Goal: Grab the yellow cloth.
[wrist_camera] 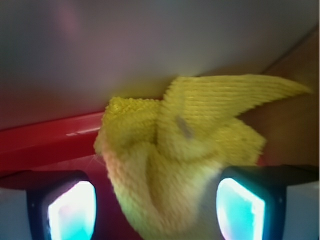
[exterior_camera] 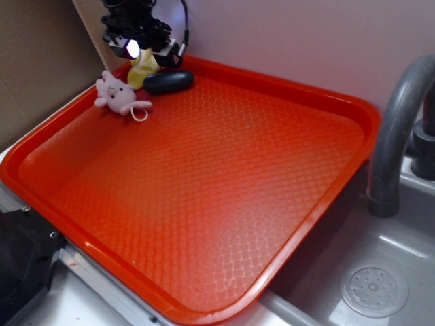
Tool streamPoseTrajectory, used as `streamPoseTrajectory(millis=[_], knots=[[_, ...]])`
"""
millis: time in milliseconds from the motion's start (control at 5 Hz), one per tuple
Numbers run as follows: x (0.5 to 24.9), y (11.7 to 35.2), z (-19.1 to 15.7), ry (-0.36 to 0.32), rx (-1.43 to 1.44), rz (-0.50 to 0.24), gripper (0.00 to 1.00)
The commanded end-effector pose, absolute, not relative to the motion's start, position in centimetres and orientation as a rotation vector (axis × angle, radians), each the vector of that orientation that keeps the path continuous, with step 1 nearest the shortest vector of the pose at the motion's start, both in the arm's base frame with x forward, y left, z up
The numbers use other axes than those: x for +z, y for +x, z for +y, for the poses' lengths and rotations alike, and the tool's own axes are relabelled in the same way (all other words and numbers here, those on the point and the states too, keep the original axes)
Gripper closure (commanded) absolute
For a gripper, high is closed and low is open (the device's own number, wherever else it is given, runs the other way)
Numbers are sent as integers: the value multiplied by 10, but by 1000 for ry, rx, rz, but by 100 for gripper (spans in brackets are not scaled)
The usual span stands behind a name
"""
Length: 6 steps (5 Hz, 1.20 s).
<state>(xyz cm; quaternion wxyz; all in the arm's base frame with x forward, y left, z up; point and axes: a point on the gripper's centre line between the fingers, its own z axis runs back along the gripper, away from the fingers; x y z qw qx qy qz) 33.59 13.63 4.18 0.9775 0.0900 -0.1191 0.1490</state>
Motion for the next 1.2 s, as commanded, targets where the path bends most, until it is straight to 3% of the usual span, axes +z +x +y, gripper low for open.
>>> streamPoseTrajectory(millis=[0,200,600,800,1000], knots=[[46,347,133,208,265,-265,0],[40,345,132,210,260,-256,100],[44,338,130,216,244,-281,100],[58,329,131,202,246,-293,100],[91,312,113,134,198,-301,100]])
